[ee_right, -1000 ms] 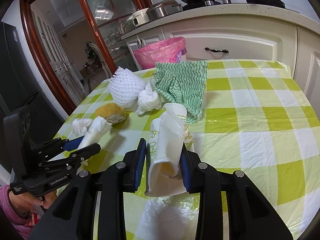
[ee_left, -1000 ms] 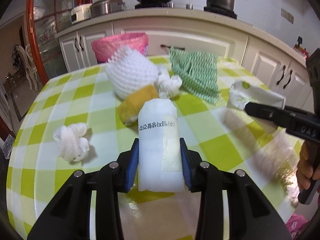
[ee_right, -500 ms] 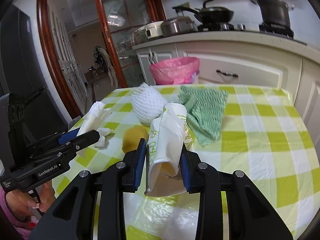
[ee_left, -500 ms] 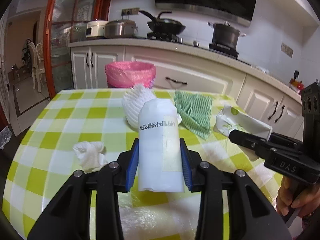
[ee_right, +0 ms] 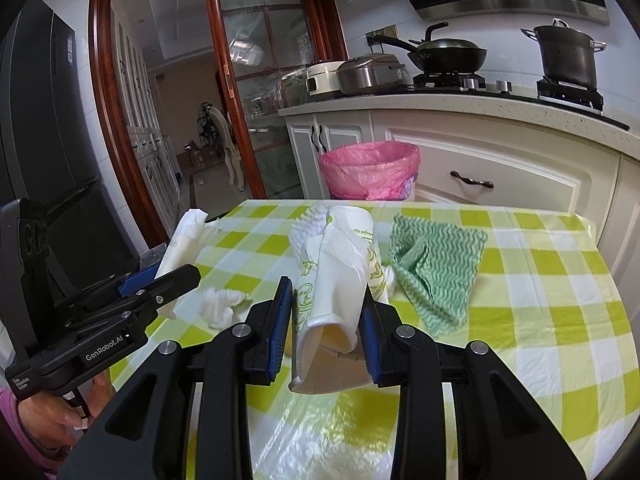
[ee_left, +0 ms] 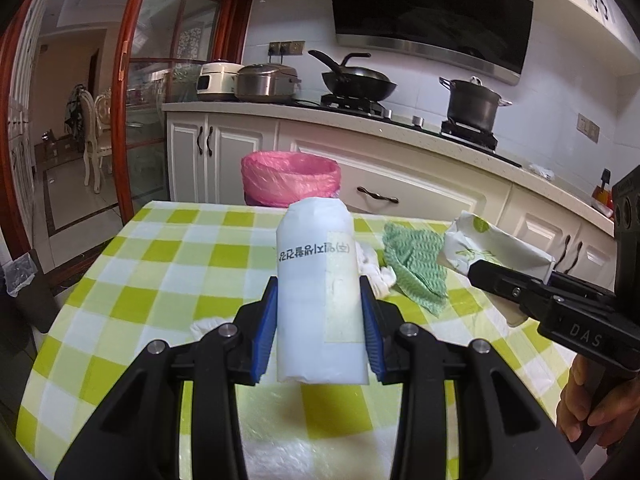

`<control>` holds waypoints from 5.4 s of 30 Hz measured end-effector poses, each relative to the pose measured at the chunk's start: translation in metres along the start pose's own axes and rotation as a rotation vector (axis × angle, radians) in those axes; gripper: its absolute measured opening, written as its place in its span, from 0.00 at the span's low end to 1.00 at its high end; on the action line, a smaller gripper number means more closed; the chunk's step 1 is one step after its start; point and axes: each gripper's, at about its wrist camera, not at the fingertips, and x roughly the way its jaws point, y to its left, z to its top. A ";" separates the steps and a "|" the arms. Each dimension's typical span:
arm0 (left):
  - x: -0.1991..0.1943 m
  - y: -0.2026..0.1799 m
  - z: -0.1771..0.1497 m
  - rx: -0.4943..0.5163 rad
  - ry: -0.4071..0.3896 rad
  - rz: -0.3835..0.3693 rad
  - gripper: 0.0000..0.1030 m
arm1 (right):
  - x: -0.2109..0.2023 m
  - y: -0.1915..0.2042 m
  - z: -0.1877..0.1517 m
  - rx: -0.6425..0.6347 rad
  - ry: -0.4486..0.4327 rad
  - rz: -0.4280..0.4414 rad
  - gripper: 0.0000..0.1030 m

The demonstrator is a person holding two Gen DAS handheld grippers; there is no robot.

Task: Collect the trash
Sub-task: 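Carry the paper cup and paper roll with both tools over the pink bin, then open the left tool over the bin while the right tool releases the paper cup, then move both tools back over the remaining trash on the table, then grasp the yellow sponge with the right tool, then grasp the crumpled white tissue with the left tool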

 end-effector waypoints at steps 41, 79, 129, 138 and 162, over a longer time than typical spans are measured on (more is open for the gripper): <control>0.230 0.035 0.207 0.080 -0.083 0.057 0.37 | 0.220 -0.089 0.210 -0.062 -0.046 0.020 0.32; 0.234 0.095 0.199 -0.033 -0.086 0.172 0.88 | 0.176 -0.118 0.193 -0.054 -0.038 0.042 0.48; 0.059 0.086 -0.024 -0.033 0.209 0.209 0.94 | 0.140 0.032 -0.046 -0.047 0.373 -0.057 0.45; 0.087 0.066 -0.023 0.000 0.260 0.211 0.85 | 0.104 0.008 -0.034 0.035 0.272 -0.045 0.45; 0.084 0.022 -0.020 0.072 0.198 0.199 0.29 | 0.052 -0.033 -0.032 0.134 0.137 -0.009 0.45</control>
